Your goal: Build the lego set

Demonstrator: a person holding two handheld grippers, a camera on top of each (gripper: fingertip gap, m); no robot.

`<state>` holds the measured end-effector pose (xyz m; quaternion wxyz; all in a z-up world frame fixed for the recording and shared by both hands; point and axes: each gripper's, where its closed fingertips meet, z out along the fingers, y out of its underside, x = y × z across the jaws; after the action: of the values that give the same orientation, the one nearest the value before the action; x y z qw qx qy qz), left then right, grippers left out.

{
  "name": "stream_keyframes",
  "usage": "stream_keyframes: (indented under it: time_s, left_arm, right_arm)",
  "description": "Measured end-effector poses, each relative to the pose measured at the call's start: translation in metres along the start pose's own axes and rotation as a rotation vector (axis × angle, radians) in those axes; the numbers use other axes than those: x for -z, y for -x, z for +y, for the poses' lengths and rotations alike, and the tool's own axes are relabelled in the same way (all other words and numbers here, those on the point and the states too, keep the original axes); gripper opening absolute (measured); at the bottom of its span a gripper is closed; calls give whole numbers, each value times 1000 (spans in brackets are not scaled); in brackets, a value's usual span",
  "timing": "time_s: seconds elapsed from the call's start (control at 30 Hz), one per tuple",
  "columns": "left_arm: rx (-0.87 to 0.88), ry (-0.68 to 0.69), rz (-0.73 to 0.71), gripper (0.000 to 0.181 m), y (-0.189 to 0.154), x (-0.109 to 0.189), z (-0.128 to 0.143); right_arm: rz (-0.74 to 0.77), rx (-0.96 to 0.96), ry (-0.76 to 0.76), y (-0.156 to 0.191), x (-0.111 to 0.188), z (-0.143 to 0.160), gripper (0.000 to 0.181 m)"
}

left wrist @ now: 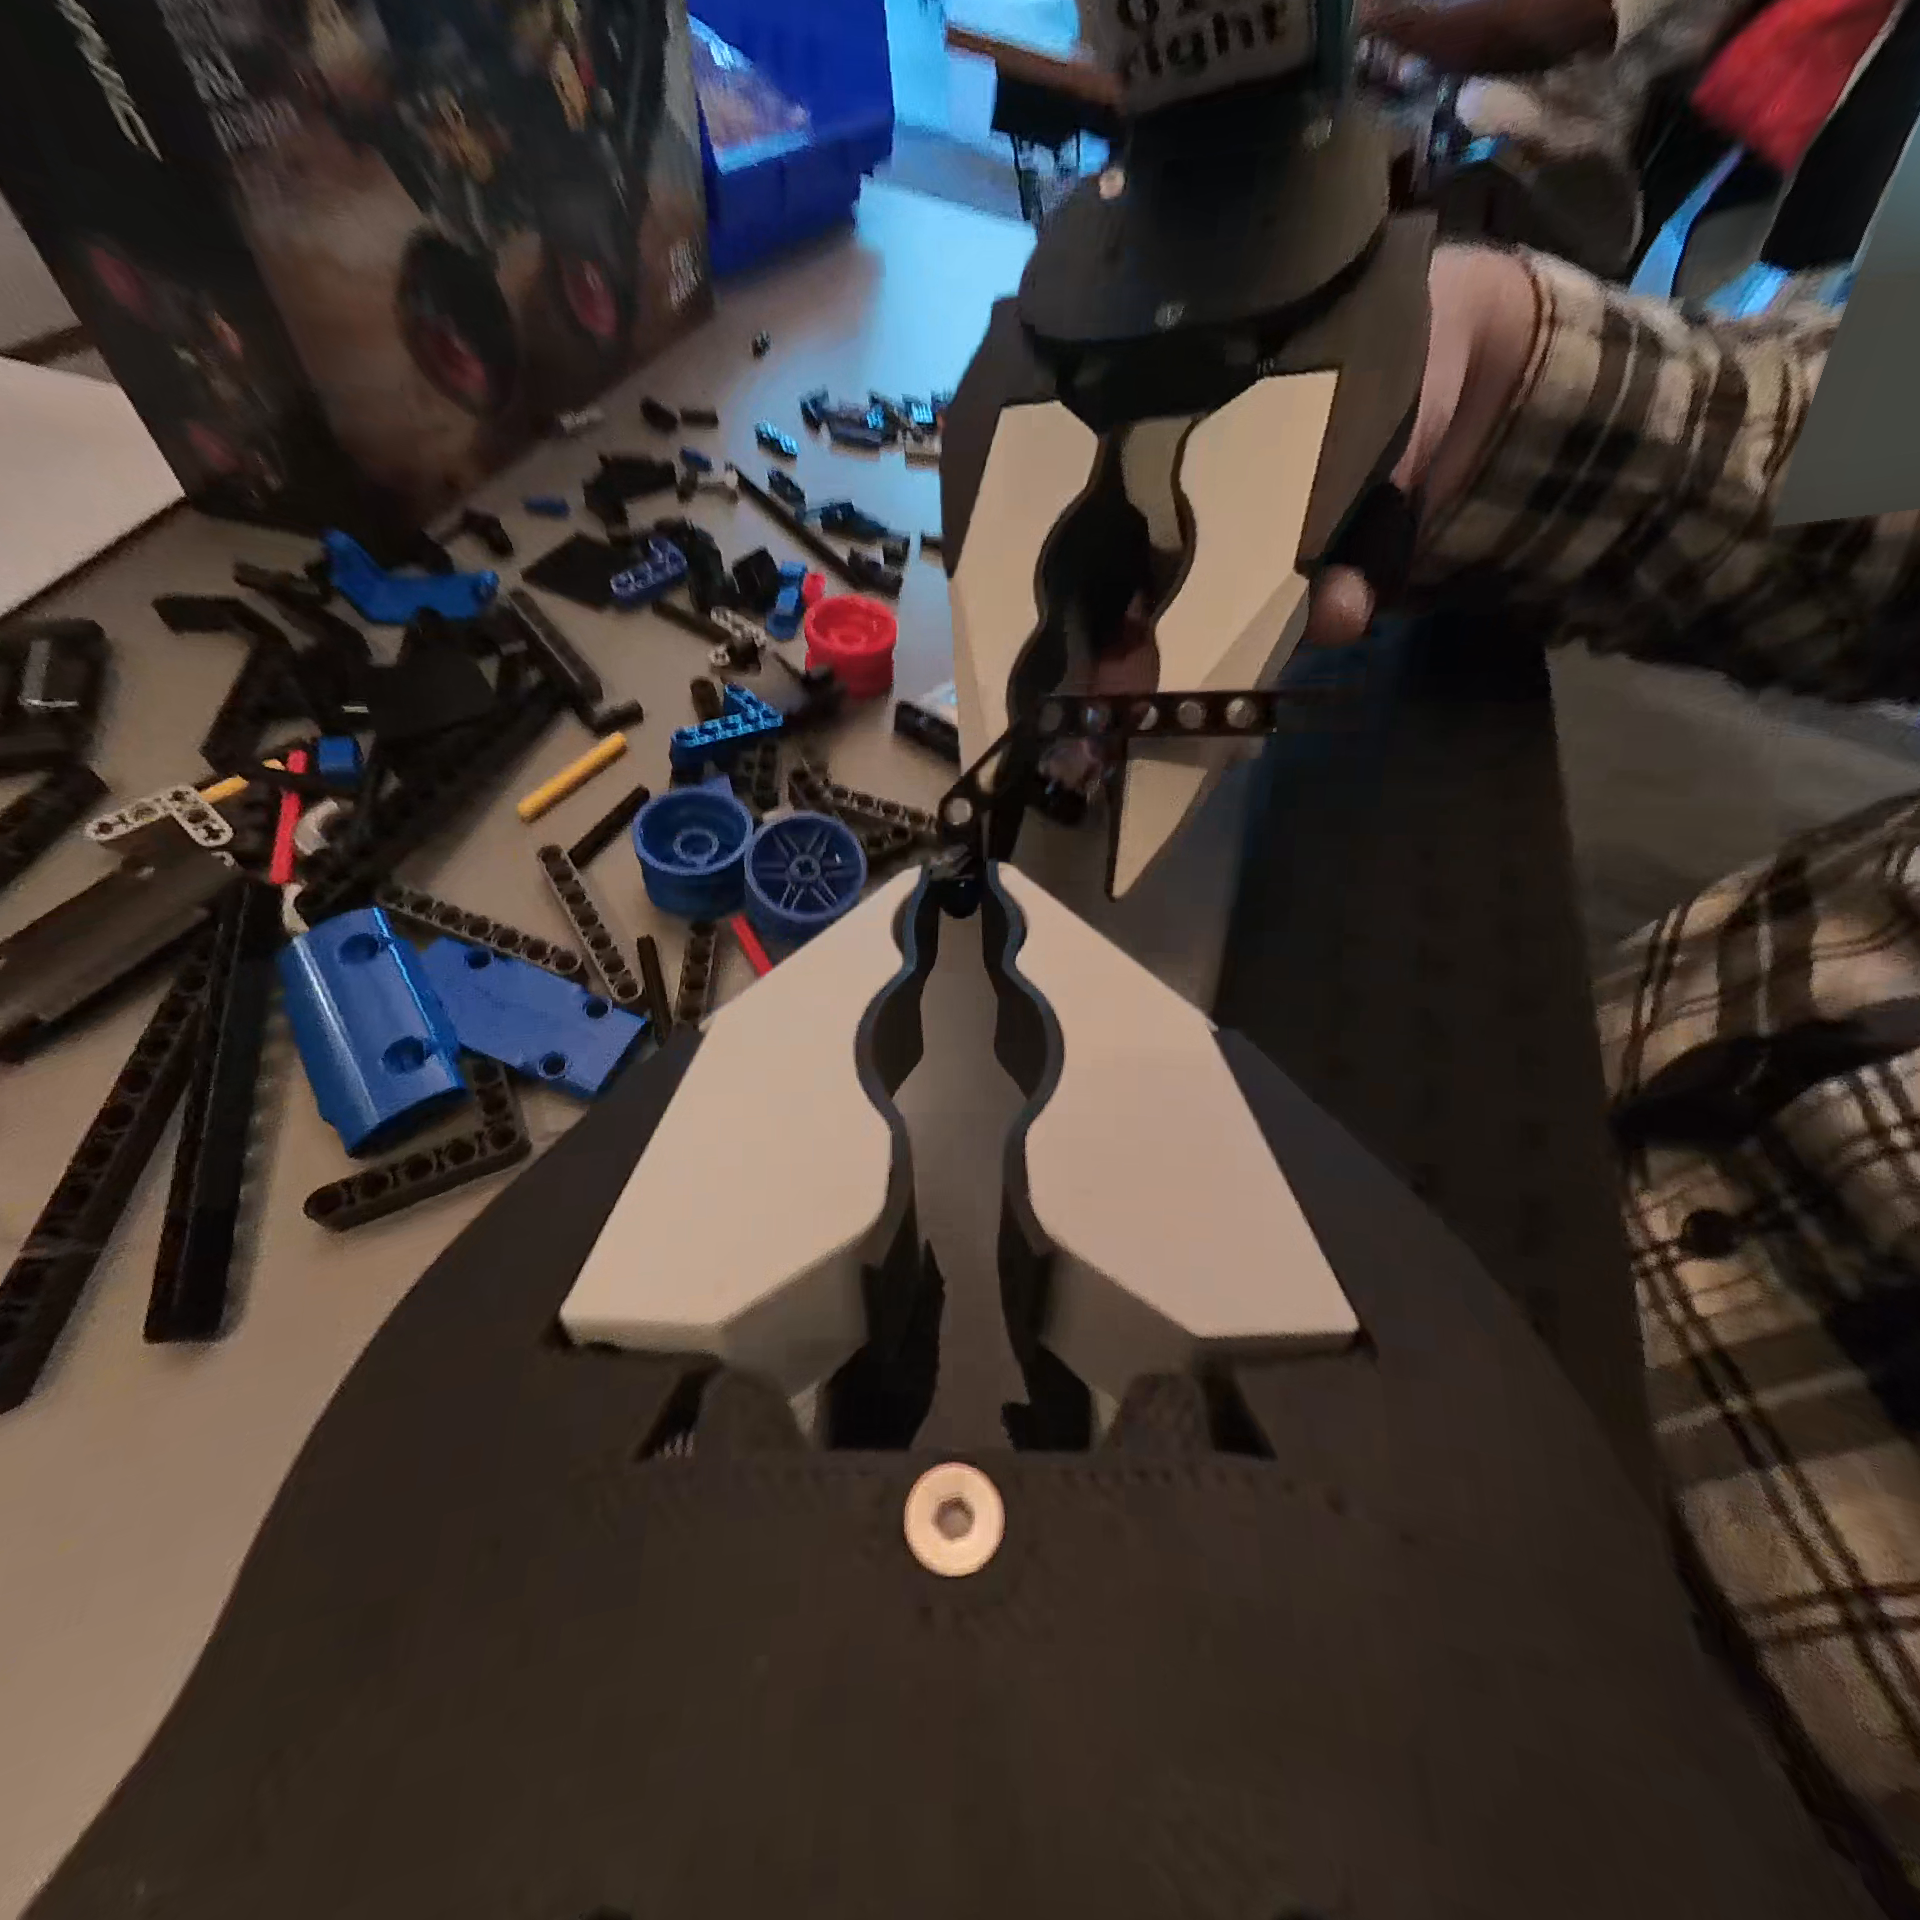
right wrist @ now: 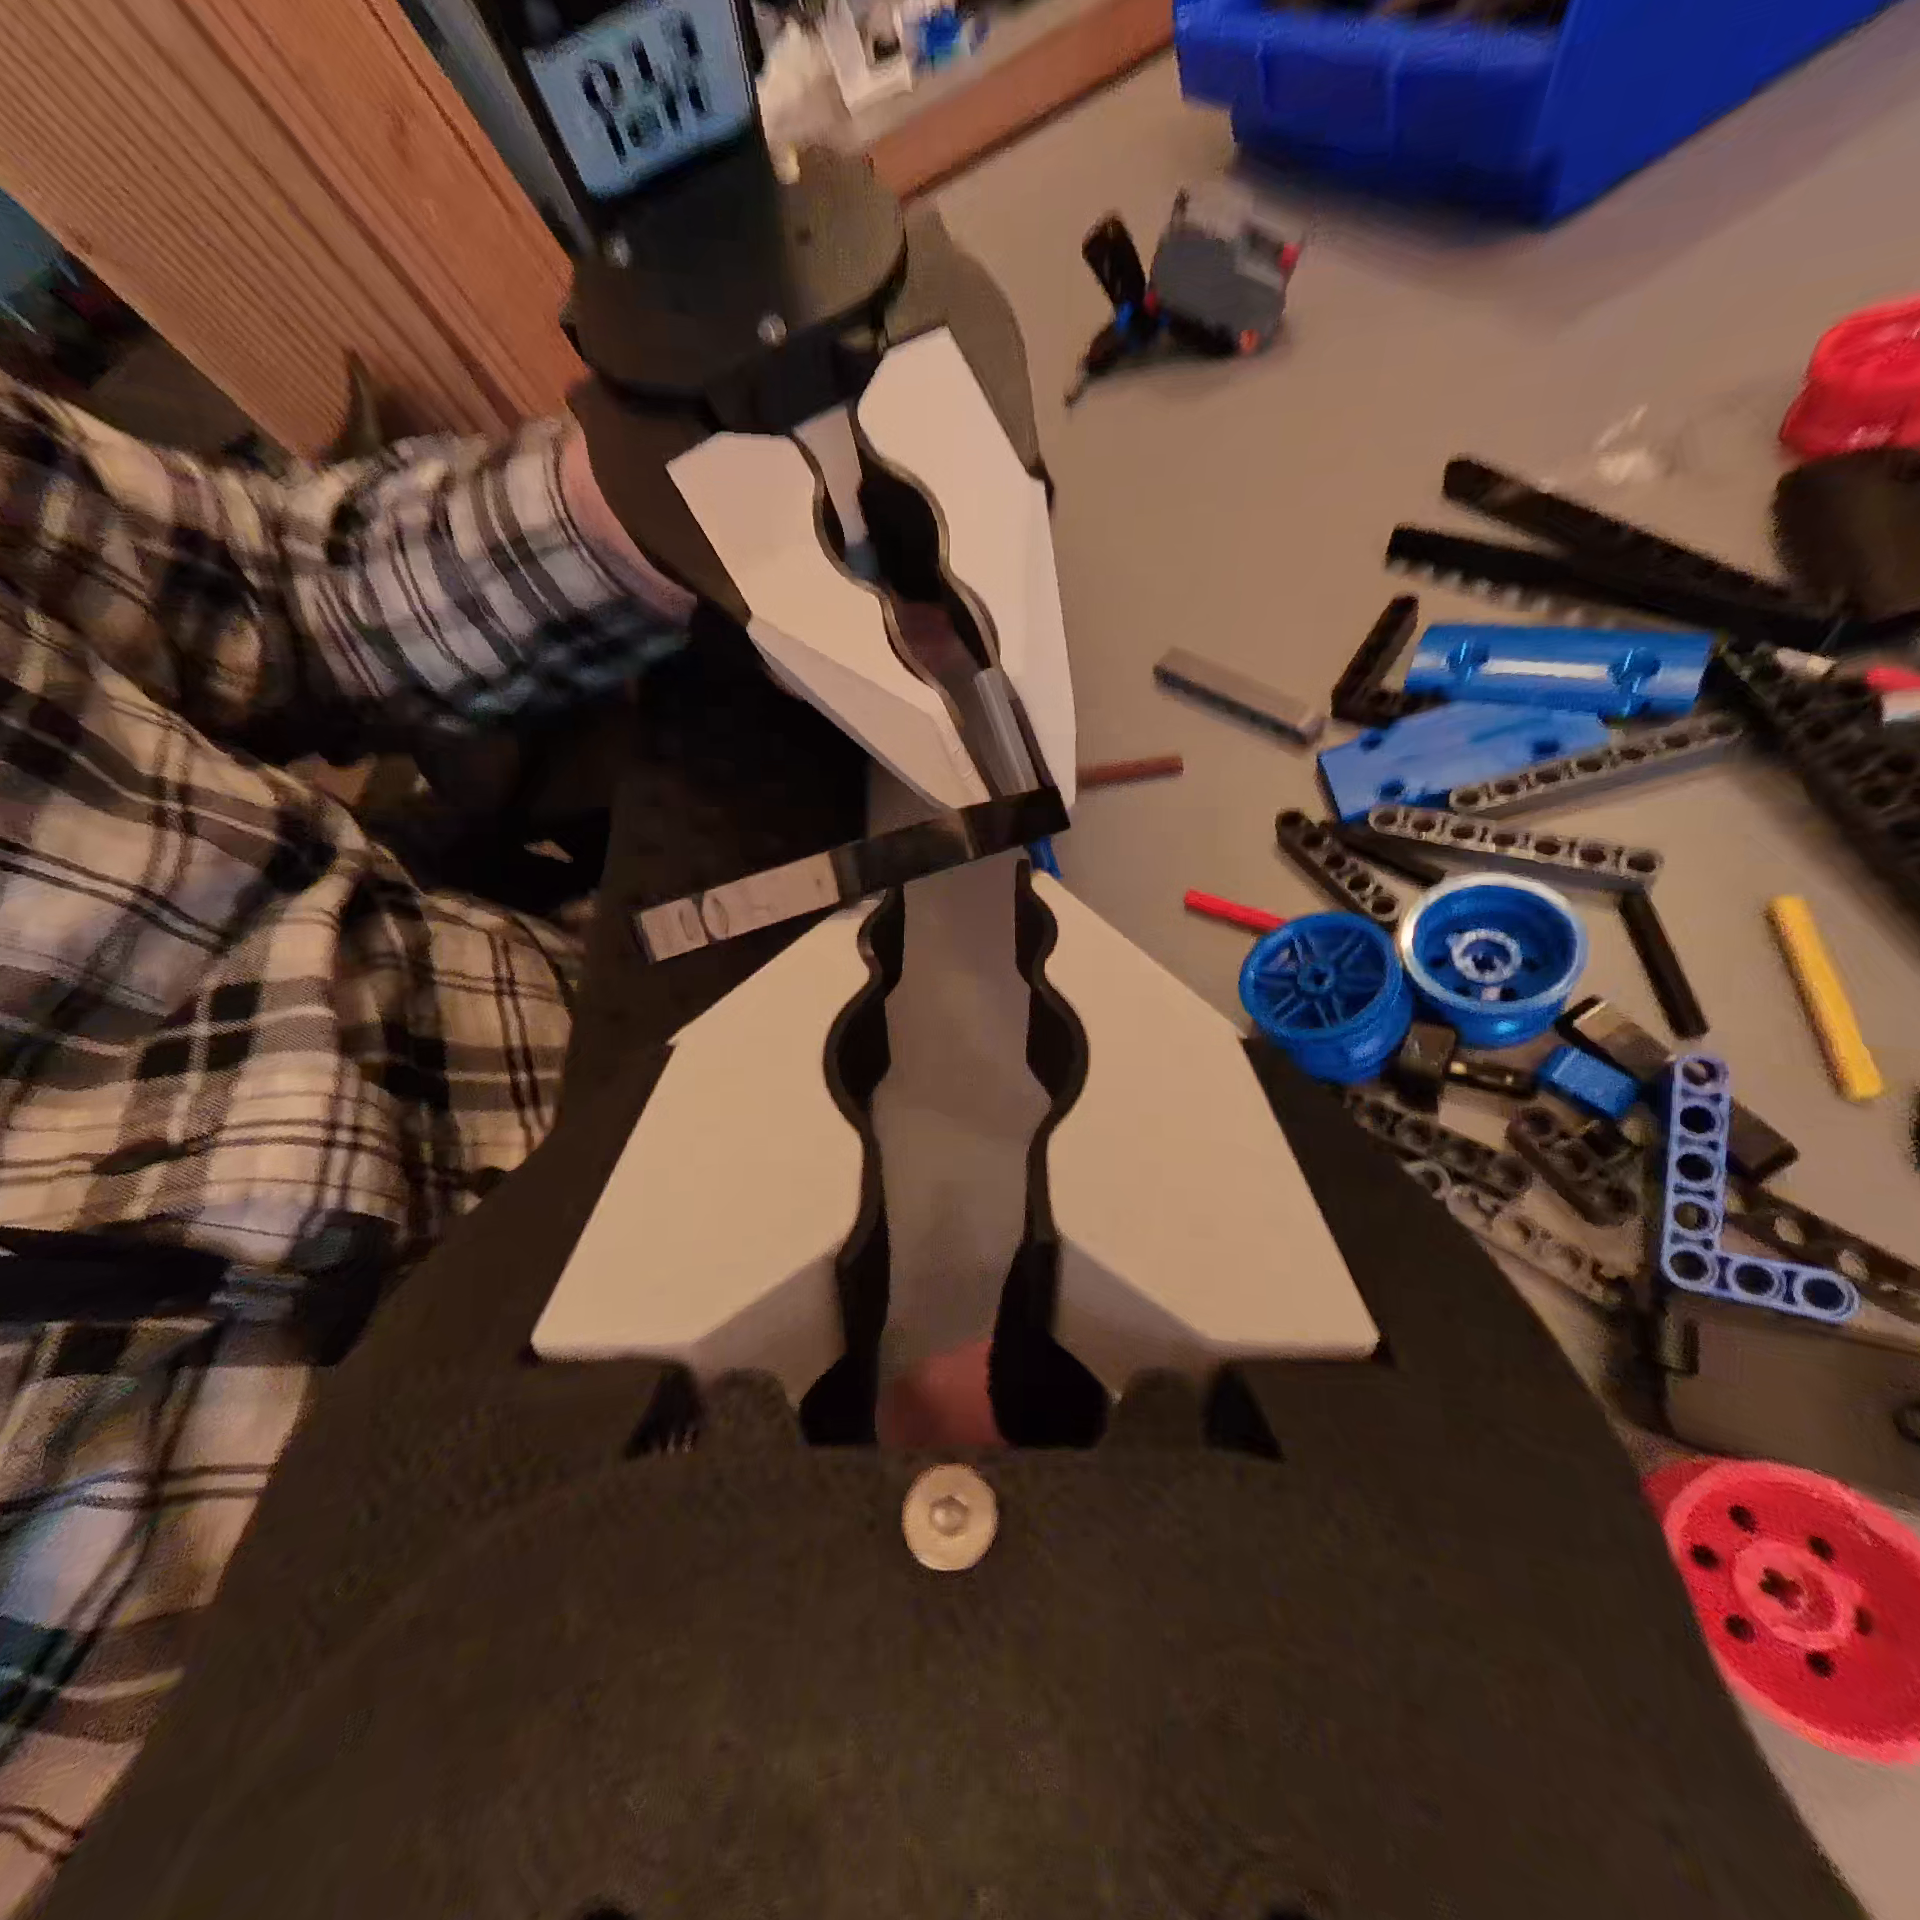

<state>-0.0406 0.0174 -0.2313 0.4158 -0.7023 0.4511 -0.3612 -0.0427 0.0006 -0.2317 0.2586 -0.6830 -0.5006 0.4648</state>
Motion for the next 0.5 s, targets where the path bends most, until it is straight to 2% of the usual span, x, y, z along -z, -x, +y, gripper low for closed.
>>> stream_keyframes:
  time_s: [0.23,0.33,0.5]
  left_arm:
    - [-90,181,5,6,2,-10,30]
    - [-131,297,-16,6,7,-16,54]
    - [-181,351,-27,6,7,-21,58]
  right_arm:
    - [66,52,200,-12,-11,37,18]
    - [116,82,323,-19,-12,56,15]
    - [169,134,434,-23,-6,62,14]
